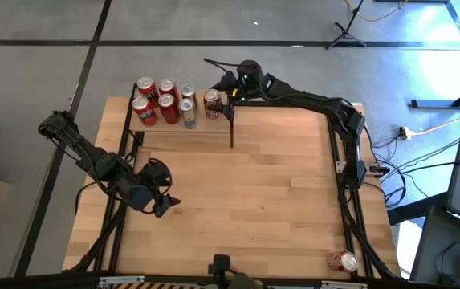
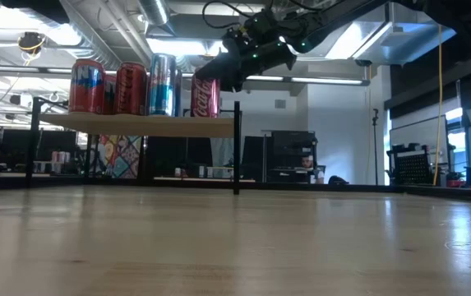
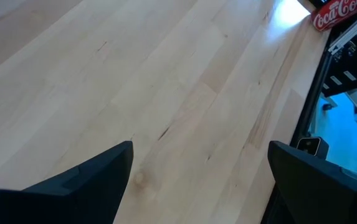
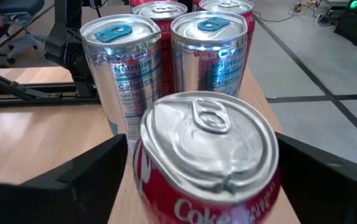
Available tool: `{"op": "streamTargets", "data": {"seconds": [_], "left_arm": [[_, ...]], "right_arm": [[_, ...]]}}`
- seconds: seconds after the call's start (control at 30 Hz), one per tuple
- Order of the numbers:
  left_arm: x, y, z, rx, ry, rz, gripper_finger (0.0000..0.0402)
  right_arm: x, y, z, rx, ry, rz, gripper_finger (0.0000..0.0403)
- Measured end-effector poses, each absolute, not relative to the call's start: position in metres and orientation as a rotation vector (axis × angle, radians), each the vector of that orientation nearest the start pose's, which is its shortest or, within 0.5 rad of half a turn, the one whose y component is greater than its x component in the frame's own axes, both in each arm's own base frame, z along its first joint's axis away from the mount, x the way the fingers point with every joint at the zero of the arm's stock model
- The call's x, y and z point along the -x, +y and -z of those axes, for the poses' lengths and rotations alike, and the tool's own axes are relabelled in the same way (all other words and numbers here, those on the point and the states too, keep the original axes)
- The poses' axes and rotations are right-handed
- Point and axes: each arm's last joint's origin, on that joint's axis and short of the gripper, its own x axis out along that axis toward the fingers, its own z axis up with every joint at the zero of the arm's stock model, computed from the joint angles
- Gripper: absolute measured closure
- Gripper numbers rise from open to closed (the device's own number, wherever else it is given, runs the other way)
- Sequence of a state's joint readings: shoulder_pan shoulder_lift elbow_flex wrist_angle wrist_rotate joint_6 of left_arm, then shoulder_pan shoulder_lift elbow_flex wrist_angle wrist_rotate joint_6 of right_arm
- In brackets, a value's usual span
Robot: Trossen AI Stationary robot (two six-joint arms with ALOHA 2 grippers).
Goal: Place canned beverage on shelf
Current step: Put the left red white soda can on the shelf, then put the red white soda can on the shelf aligned with the other red white soda can
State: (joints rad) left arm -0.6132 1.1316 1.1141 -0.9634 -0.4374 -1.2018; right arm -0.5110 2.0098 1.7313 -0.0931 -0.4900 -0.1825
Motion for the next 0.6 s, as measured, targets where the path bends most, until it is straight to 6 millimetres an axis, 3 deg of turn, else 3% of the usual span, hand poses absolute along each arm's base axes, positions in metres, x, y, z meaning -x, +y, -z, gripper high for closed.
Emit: {"op": "streamTargets", "data": {"seconds": [0.23, 0.47, 0.6], "left_arm": [[-0.176, -0.109, -0.320, 0.634, 0.798, -0.350, 0.0041], [-0.176, -0.109, -0.320, 0.627, 0.799, -0.346, 0.0041], [-0.176, -0.108, -0.320, 0.604, 0.792, -0.346, 0.0041]], "right_arm": [[-0.417, -0.220, -0.315, 0.040, 0.280, 0.041, 0.0023], [-0.409, -0.215, -0.362, 0.061, 0.252, 0.050, 0.0024], [-0.404, -0.202, -0.390, 0.058, 0.305, 0.018, 0.0024]]}}
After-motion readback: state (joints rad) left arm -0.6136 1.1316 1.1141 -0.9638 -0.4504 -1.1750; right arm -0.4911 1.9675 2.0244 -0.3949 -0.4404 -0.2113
